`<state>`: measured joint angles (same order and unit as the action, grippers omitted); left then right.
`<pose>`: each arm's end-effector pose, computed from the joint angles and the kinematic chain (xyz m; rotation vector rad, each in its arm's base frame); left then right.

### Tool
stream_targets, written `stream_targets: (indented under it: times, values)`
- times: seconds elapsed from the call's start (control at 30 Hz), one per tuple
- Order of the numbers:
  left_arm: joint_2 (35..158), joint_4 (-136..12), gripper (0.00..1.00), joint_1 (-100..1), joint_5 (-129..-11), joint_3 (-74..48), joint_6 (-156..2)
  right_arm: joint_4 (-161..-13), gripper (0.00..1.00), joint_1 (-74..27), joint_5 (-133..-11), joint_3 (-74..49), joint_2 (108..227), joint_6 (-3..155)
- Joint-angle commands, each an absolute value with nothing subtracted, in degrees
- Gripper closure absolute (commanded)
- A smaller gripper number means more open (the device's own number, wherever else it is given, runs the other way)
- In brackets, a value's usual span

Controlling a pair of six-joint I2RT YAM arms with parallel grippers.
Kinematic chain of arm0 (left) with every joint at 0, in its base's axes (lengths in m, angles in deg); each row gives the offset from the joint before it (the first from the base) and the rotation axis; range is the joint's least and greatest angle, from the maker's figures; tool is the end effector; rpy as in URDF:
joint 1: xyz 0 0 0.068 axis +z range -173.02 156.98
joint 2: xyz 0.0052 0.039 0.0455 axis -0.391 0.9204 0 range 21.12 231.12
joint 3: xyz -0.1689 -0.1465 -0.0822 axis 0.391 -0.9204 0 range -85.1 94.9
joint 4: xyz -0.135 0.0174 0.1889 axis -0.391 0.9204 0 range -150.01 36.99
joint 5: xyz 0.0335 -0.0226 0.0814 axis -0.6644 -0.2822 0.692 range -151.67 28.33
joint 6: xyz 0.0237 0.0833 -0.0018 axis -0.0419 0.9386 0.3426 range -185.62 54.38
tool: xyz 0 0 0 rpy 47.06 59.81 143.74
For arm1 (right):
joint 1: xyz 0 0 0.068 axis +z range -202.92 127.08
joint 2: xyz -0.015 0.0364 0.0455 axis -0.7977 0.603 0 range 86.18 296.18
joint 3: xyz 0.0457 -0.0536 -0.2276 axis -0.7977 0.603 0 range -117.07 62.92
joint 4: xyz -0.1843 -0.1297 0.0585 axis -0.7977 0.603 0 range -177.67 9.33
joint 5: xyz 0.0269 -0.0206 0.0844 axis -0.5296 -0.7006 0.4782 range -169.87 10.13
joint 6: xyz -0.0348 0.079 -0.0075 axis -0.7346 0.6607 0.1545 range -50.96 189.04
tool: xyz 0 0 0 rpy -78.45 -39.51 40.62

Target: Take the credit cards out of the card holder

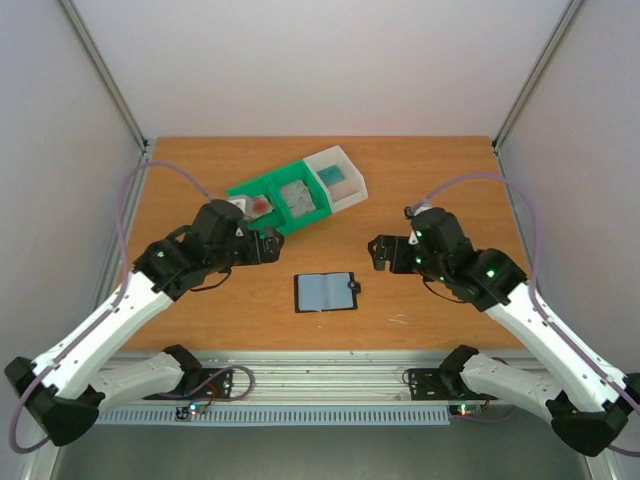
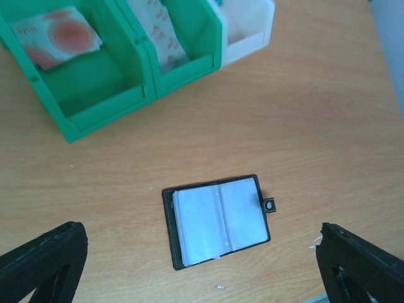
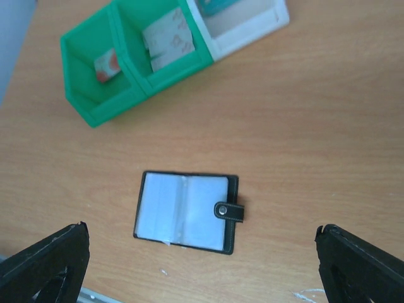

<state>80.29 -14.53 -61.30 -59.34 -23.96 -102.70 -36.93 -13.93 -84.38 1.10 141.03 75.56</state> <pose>0.1779 -0.1365 0.2730 0.0044 2.4101 -0.5941 0.1613 0.1228 0.2816 -0.6192 2.2688 0.3029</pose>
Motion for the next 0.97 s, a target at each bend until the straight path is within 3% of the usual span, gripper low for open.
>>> stream_targets:
  times: [0.0,0.17,0.43,0.93]
  values:
    - [76.3,-6.74,0.01,-61.42,-56.12,-17.76,-98.89,-30.66,0.01,-13.59,-89.35,-3.05,136.48,75.1]
    - [72.17,-3.32,0.01,-61.42,-54.54,-14.59,-98.54,-29.74,0.02,-13.54,-88.59,-4.46,131.97,74.79]
    - [64.17,-7.66,0.01,-61.38,-55.02,-20.2,-99.75,-28.87,0.01,-13.56,-87.89,-2.5,129.55,75.95]
    - [60.46,-13.83,0.01,-61.42,-58.8,-26.39,-98.1,-29.44,0.01,-13.56,-87.12,-1.29,128.86,76.78]
